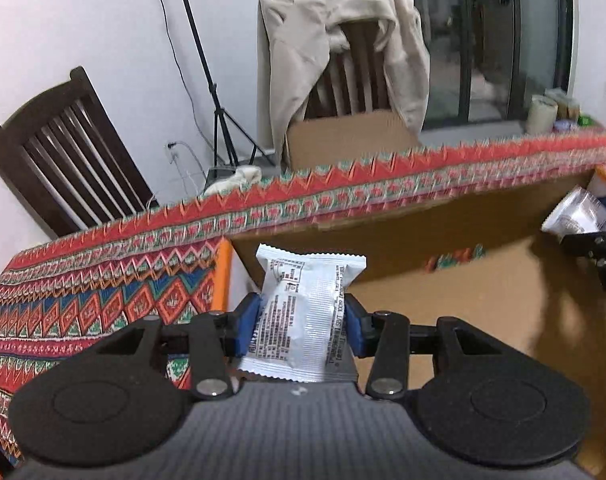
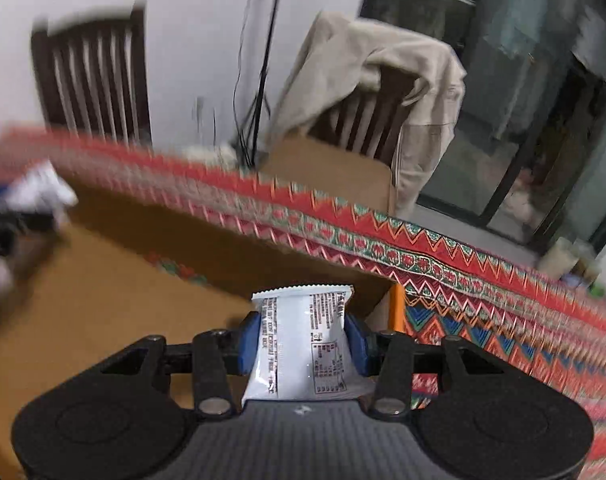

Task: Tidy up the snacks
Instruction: 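Carry the white biscuit packet into the orange box and open the left gripper, then withdraw the left gripper from the box back toward the snack pile, then grasp a white packet with a cookie picture using the left gripper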

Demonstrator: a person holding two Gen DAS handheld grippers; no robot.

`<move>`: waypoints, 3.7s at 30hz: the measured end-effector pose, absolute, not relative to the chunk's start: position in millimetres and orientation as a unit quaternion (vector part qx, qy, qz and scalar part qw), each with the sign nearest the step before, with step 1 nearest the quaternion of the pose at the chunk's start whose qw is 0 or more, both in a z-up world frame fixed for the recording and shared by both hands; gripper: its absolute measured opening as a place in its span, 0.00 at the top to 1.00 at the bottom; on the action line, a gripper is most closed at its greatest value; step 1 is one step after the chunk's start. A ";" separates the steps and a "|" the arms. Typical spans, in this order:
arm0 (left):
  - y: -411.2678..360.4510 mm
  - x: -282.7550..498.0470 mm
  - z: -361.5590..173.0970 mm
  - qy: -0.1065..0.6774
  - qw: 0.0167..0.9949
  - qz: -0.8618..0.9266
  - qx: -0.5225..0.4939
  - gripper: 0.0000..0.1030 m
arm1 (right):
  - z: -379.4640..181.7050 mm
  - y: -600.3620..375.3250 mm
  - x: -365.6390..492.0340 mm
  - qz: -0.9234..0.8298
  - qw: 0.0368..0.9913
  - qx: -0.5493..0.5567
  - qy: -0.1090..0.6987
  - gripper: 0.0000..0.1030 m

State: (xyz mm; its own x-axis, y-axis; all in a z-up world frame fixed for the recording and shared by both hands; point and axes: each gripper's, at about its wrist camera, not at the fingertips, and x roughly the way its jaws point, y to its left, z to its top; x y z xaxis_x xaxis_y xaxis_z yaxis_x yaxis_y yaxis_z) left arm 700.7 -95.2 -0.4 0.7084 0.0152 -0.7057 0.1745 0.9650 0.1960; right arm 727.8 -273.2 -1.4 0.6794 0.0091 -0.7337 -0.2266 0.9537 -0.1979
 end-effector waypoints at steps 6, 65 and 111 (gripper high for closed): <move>-93.1 699.1 -0.3 0.376 0.917 -0.061 0.118 0.38 | -12.7 -262.4 739.9 0.078 0.892 -0.155 0.417 0.50; 4.3 143.5 5.8 0.284 0.954 -0.072 -0.065 0.00 | -18.6 -343.0 145.0 0.063 0.981 -0.002 0.186 0.00; -97.9 341.9 -16.8 0.260 0.943 -0.168 0.121 0.52 | -32.1 -256.1 387.5 0.127 0.945 -0.016 0.300 0.60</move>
